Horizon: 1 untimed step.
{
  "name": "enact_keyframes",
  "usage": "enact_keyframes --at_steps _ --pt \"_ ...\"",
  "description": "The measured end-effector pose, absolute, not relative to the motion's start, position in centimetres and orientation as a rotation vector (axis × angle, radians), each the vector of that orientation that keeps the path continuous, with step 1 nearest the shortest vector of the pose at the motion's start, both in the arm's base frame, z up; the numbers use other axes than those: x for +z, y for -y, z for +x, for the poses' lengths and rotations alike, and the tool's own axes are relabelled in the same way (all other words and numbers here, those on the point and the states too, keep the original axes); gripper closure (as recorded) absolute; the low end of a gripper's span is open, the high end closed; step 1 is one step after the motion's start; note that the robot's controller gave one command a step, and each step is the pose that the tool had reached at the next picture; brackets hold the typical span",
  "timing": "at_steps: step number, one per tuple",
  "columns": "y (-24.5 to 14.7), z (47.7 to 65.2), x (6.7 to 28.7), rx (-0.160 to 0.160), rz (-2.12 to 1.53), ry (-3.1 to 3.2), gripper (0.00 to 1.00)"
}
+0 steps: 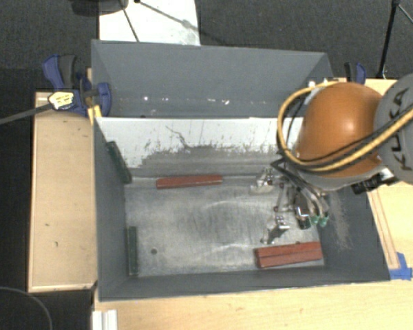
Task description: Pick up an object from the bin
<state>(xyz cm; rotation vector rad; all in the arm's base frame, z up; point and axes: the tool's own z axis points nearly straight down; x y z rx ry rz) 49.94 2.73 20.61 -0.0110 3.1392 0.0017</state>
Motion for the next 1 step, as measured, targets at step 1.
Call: enact_keyframes --at_steps 1 --pt "-2.73 49.94 20.61 0.002 -0.011 -3.139 0.0"
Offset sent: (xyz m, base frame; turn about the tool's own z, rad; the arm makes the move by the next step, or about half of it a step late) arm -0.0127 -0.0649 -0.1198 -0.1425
